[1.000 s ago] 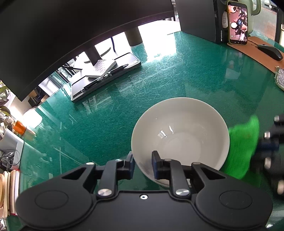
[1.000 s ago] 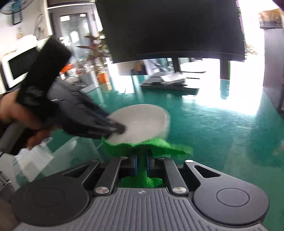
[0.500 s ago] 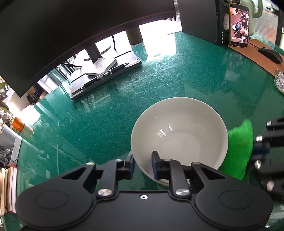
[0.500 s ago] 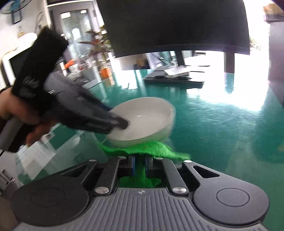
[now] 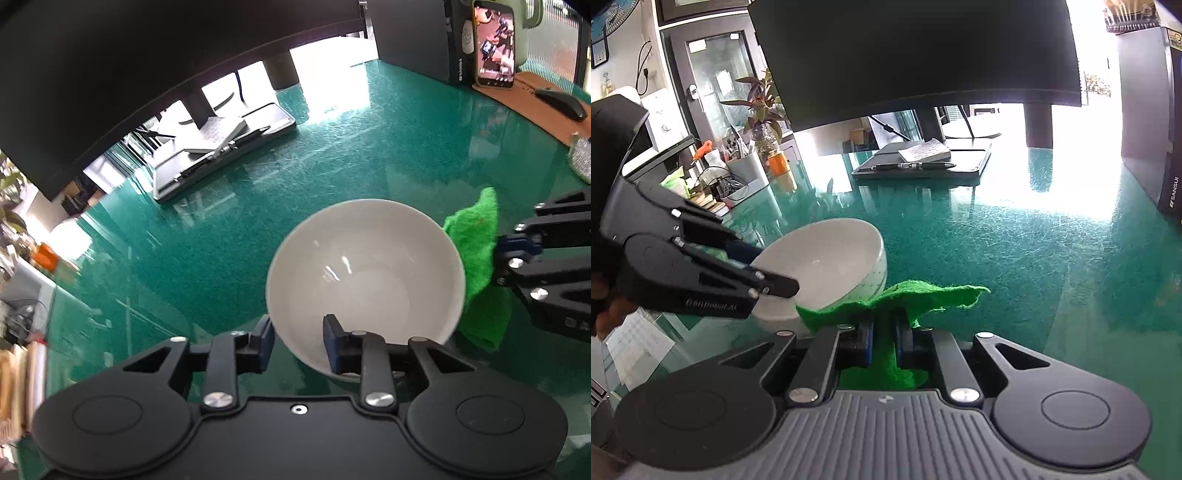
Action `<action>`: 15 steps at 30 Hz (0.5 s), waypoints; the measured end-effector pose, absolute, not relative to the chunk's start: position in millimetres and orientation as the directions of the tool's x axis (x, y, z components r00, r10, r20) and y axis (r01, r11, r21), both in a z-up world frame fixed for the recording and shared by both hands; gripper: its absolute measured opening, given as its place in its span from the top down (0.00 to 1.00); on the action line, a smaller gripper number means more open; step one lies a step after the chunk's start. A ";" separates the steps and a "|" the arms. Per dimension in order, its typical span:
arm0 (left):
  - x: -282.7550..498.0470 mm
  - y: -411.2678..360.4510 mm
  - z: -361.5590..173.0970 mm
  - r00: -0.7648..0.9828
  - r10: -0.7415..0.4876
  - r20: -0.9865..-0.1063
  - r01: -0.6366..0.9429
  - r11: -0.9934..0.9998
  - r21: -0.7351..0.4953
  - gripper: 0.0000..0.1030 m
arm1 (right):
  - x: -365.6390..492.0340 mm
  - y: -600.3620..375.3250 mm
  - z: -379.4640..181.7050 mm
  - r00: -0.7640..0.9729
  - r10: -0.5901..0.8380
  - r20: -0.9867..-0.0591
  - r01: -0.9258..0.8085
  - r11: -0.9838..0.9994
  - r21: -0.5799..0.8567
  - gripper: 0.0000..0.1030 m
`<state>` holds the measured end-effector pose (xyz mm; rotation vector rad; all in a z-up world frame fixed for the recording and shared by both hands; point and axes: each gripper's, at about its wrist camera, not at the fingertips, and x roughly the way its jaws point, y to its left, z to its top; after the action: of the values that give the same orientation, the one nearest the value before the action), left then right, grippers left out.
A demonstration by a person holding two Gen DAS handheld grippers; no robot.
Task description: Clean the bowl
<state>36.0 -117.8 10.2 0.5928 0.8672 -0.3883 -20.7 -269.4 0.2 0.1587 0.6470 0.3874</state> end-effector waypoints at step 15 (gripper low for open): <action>63.9 -145.8 3.1 0.585 -0.067 -0.808 0.632 0.662 0.402 0.47 | -18.8 -271.3 0.6 0.725 0.408 -0.554 -0.308 0.913 0.268 0.89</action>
<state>63.9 -145.8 3.1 0.7481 0.8574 -0.4557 -18.8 -271.3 0.6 0.1618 0.6484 0.3971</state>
